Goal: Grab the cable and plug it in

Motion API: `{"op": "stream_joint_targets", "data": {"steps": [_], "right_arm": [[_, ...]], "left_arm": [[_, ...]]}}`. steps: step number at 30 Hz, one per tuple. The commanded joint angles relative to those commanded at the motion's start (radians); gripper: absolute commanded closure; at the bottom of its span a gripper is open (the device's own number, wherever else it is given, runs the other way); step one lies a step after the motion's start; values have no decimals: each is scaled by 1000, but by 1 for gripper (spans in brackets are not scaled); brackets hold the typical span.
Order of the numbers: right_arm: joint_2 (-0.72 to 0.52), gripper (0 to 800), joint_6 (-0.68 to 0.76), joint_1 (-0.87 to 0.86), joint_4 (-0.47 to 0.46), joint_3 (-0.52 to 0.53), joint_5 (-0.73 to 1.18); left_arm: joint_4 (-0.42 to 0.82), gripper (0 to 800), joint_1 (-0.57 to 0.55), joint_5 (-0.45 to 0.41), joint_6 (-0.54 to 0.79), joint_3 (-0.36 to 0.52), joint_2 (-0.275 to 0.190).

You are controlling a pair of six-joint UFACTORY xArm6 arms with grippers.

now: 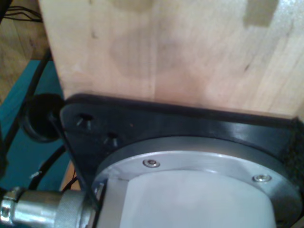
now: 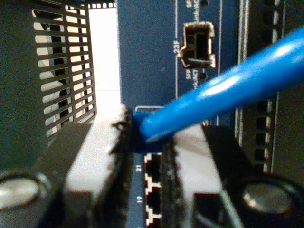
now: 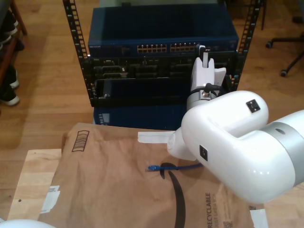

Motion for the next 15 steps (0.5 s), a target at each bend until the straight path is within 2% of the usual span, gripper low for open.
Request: {"op": "stream_joint_targets", "data": {"steps": [15], "right_arm": [[5,800,-8,12,2,-6,-2]], "left_arm": [[0,2,2,0,0,0,0]]}}
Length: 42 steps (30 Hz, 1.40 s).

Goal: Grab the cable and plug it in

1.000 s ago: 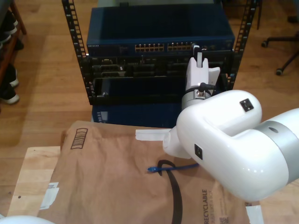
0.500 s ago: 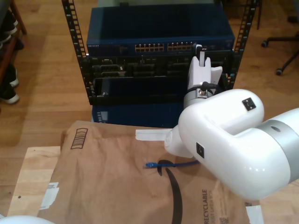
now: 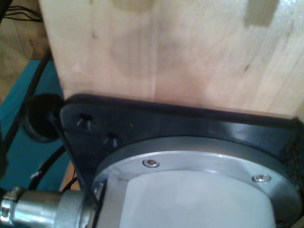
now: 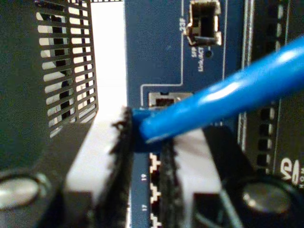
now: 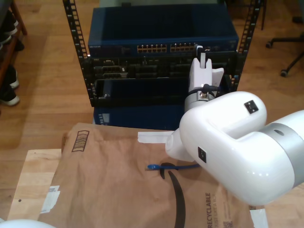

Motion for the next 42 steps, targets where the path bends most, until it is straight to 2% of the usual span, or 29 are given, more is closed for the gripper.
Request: {"op": "stream_joint_targets", "data": {"steps": [42], "right_arm": [[15,800,5,-8,-2,-20,5]], "left_arm": [[0,2,0,-2,0,0,0]]}}
